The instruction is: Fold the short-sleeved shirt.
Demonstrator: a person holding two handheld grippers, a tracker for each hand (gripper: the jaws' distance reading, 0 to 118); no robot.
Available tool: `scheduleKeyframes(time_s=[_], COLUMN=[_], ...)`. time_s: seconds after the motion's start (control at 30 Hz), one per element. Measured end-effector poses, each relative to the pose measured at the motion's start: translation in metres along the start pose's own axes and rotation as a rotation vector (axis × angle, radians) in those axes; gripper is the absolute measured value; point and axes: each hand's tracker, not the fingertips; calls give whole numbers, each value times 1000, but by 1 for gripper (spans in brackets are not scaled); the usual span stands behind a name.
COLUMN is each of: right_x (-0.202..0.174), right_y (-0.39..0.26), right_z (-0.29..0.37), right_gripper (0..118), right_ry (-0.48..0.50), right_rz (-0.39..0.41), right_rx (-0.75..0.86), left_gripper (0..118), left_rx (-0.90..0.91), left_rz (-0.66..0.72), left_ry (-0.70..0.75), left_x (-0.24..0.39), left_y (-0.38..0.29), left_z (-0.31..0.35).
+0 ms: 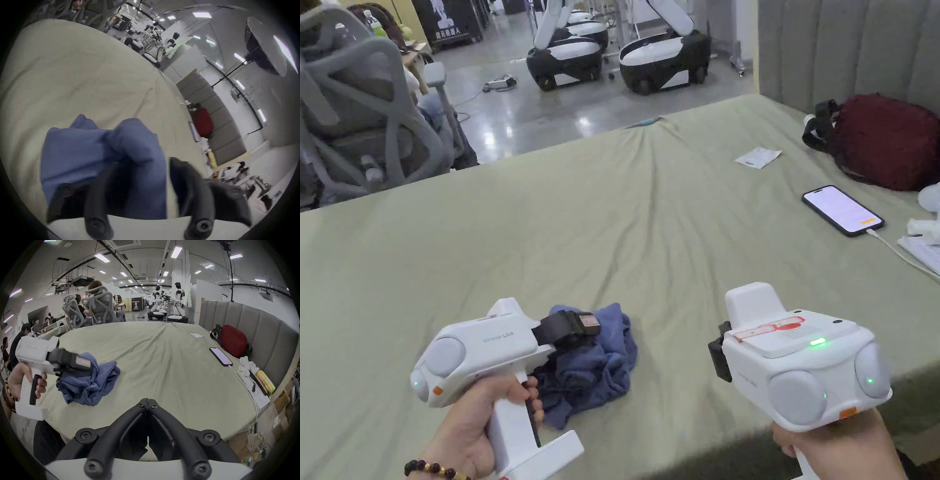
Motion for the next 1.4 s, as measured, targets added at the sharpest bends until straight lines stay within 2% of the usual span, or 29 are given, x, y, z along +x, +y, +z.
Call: scheduleKeyframes(time_s=[0.03, 0.07, 0.2, 0.3, 0.33, 0.37, 0.4, 0.43, 0.47, 0.5, 0.67, 0.83, 1.03, 1.13, 1.3, 1.4], right_x=[0, -1, -5, -9, -9, -11, -12, -14, -15, -16, -17, -12, -4, -1, 2, -13], right_y=[-1, -1, -2, -2, -2, -2, -2, -2, -2, -2, -5, -6, -7, -9, -4, 23], right_z=[0, -1, -2, -1, -1, -1, -2, -2, -3, -3, -4, -5, -10, -10, -12, -30], right_gripper=[0, 0, 0, 0, 0, 0, 0, 0, 0, 0, 0, 0, 0, 0, 0, 0], right_ry=[3, 5, 14, 26, 30, 33, 34, 36, 38, 40, 48, 29, 9, -3, 4, 126], right_rz=[0, 0, 6, 11, 12, 13, 15, 18, 20, 22, 31, 25, 10, 6, 4, 33], right_rx=[-2, -4, -8, -6, -5, -4, -3, -4, -5, -6, -13, -10, -14, -19, -18, 38], left_gripper=[106, 118, 118, 118, 110, 90, 63, 14, 1, 0, 0, 0, 0, 0, 0, 0], left_rx=[0, 13, 191, 215, 195, 183, 180, 174, 170, 164, 120, -26, -107, -133, -86, 22], left_rz=[25, 39, -23, -22, -21, -24, -35, -45, -53, -70, -47, -59, -61, -108, -90, -108], left_ry=[-45, -61, -8, 40, 44, 45, 52, 93, 134, 166, 60, 17, 7, 35, -15, -28], left_x=[0, 2, 8, 2, -4, -11, -16, -21, -22, -25, -22, -16, 11, 15, 14, 17], left_y=[4, 7, 22, 19, 19, 17, 14, 9, 5, 2, -7, 1, -9, -16, -10, -2], left_z=[8, 15, 67, 100, 107, 112, 114, 114, 111, 109, 80, 10, -61, -80, -49, 0])
